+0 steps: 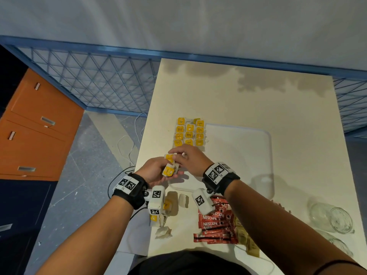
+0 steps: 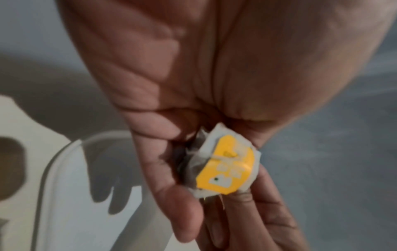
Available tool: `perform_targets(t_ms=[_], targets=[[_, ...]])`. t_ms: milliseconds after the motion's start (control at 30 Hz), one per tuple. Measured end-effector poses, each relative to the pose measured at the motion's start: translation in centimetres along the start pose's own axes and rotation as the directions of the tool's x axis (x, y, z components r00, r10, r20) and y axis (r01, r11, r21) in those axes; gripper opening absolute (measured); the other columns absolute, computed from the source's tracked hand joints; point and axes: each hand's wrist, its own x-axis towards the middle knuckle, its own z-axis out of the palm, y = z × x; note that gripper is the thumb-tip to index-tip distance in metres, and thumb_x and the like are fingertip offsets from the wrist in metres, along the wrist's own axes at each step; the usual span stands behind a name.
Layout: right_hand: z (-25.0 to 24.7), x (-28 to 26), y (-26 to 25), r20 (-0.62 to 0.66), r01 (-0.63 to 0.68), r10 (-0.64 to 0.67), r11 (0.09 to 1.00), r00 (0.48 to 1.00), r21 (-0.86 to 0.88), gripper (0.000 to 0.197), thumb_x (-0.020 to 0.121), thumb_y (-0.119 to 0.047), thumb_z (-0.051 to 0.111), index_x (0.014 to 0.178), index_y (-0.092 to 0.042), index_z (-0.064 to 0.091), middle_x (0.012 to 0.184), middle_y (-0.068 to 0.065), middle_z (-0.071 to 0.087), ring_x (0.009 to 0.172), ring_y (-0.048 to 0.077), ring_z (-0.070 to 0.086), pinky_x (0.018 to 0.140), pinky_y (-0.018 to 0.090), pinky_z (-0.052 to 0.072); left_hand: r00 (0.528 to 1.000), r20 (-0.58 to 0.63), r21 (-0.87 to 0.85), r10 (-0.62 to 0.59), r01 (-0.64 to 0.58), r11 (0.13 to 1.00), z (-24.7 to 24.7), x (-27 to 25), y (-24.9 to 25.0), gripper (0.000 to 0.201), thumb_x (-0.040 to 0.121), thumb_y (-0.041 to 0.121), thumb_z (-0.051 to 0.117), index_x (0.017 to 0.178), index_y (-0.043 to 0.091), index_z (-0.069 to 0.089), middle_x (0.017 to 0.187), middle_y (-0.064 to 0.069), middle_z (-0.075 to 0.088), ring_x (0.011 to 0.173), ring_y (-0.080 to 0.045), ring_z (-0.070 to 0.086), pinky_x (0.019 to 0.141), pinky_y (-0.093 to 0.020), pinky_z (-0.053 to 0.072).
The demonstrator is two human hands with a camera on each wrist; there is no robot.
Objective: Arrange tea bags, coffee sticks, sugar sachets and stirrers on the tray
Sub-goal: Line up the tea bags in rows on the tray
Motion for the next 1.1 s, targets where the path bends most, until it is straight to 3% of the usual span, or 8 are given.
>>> perform_targets(t_ms=[100, 233, 400, 500, 667, 833, 1000, 1100], targets=[[-0.1, -0.9, 0.1, -0.031, 0.023, -0.024, 0.999, 0.999, -0.031, 0.017, 0.097, -0.028, 0.067, 0.107, -0.018, 0.075, 0.103, 0.0, 0.064, 0.093, 0.013, 0.058, 0.081, 0.028, 0.044, 1.0, 0.014, 0.033, -0.01, 0.009, 0.999, -0.1, 0.1, 0.0, 0.024, 0.094, -0.004, 0.043, 0.105, -0.011, 0.063, 0.096, -0.029, 0.069, 0.077, -0.033, 0.074, 0.061, -0.028, 0.061], [0.0, -1.7, 0.7, -0.093, -0.031, 0.034, 0.999, 0.995, 0.039, 0.006, 0.095, -0.033, 0.068, 0.096, -0.027, 0.07, 0.101, -0.004, 0.068, 0.089, 0.013, 0.061, 0.081, 0.033, 0.05, 0.998, 0.049, 0.075, -0.043, 0.039, 0.996, -0.2, 0.1, -0.2, 0.029, 0.093, -0.001, 0.044, 0.104, -0.008, 0.07, 0.103, -0.028, 0.069, 0.083, -0.031, 0.073, 0.063, -0.026, 0.061], [-1.3, -2.0, 1.7, -0.191, -0.087, 0.115, 0.985, 0.975, 0.146, 0.006, 0.096, -0.036, 0.064, 0.092, -0.032, 0.063, 0.089, -0.011, 0.069, 0.062, 0.011, 0.064, 0.057, 0.028, 0.047, 0.996, 0.048, 0.099, -0.078, 0.073, 0.992, -0.5, 0.2, -0.4, 0.039, 0.085, 0.0, 0.048, 0.119, -0.004, 0.065, 0.113, -0.023, 0.07, 0.079, -0.026, 0.071, 0.056, -0.022, 0.057], [-2.5, -1.8, 2.6, -0.271, -0.104, 0.143, 0.983, 0.952, 0.151, 0.006, 0.097, -0.036, 0.065, 0.098, -0.03, 0.062, 0.093, -0.006, 0.068, 0.067, 0.009, 0.062, 0.056, 0.025, 0.046, 0.996, 0.012, 0.102, -0.091, 0.089, 0.991, -0.6, 0.6, -0.3, 0.05, 0.068, 0.0, 0.05, 0.113, 0.001, 0.07, 0.111, -0.022, 0.062, 0.073, -0.024, 0.06, 0.048, -0.021, 0.05], [-4.3, -1.6, 4.7, -0.249, -0.13, 0.121, 0.991, 0.961, -0.021, 0.009, 0.097, -0.028, 0.065, 0.103, -0.022, 0.065, 0.096, -0.002, 0.068, 0.077, 0.012, 0.059, 0.07, 0.026, 0.043, 0.998, -0.04, 0.028, -0.055, 0.057, 0.998, -0.4, 1.0, -0.2, 0.062, 0.08, -0.022, 0.022, 0.133, -0.007, 0.049, 0.079, -0.01, 0.055, 0.069, -0.021, 0.06, 0.046, -0.02, 0.049], [-4.4, -1.3, 6.8, -0.231, -0.229, 0.182, 0.953, 0.956, -0.197, 0.009, 0.097, -0.026, 0.064, 0.103, -0.019, 0.067, 0.098, 0.003, 0.069, 0.09, 0.024, 0.063, 0.074, 0.033, 0.046, 0.996, -0.074, 0.031, -0.049, 0.052, 0.998, -0.8, 1.7, -0.5, 0.046, 0.089, -0.021, 0.035, 0.123, 0.0, 0.058, 0.089, -0.016, 0.068, 0.082, -0.025, 0.069, 0.063, -0.025, 0.06], [-4.1, -0.6, 6.9, -0.301, -0.3, 0.21, 0.907, 0.93, -0.295, 0.009, 0.098, -0.031, 0.059, 0.103, -0.026, 0.064, 0.095, 0.002, 0.07, 0.085, 0.026, 0.065, 0.073, 0.035, 0.052, 0.998, -0.052, 0.038, -0.032, 0.034, 0.999, -0.2, 1.8, -0.7, 0.031, 0.095, -0.015, 0.045, 0.112, 0.005, 0.061, 0.085, -0.01, 0.074, 0.073, -0.02, 0.073, 0.058, -0.027, 0.061], [-4.0, -0.3, 6.5, -0.32, -0.306, 0.204, 0.898, 0.925, -0.316, 0.014, 0.098, -0.031, 0.059, 0.109, -0.024, 0.065, 0.097, 0.003, 0.072, 0.087, 0.027, 0.066, 0.075, 0.034, 0.053, 0.997, -0.078, 0.013, -0.011, 0.012, 1.0, -0.2, 2.2, -1.1, 0.027, 0.095, -0.01, 0.051, 0.116, 0.004, 0.059, 0.087, -0.014, 0.062, 0.06, -0.022, 0.061, 0.052, -0.025, 0.055]])
